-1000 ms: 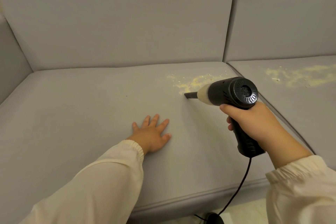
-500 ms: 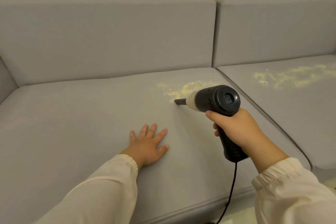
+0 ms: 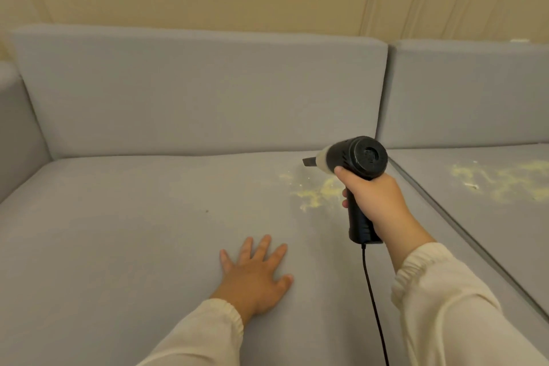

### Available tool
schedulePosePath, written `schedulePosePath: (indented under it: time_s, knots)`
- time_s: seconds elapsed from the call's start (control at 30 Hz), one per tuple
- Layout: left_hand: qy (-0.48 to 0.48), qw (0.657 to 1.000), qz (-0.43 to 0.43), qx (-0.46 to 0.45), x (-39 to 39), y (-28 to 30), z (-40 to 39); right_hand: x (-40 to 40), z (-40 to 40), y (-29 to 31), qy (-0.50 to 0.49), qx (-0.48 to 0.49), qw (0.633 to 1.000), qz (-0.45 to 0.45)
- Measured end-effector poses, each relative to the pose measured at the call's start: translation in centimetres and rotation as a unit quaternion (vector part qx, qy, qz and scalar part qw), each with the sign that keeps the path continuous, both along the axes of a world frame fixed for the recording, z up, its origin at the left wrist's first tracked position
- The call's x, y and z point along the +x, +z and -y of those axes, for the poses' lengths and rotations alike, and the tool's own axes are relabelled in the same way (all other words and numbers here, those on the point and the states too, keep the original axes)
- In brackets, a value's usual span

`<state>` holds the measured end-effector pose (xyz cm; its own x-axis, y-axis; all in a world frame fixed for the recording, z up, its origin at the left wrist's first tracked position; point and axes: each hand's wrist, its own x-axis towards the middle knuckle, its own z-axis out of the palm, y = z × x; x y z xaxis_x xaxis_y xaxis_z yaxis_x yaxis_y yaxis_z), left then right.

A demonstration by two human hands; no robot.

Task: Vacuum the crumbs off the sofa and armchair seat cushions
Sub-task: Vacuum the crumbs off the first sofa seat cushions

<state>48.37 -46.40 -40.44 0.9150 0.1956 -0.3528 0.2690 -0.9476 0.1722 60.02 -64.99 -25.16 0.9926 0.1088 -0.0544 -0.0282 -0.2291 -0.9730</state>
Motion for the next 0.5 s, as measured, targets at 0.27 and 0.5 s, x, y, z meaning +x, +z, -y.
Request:
schedulePosePath:
  time_s: [0.27, 0.5]
  knots:
    - [0.006, 1.000, -0.005, -0.009, 0.2, 0.2, 0.0, -0.1, -2.6, -1.7, 0.032, -0.031, 0.999, -0.003]
    - [0.004, 1.000, -0.013, -0.009, 0.2, 0.4, 0.2, -1.0, -2.7, -1.5, 0.053, -0.028, 0.998, -0.008]
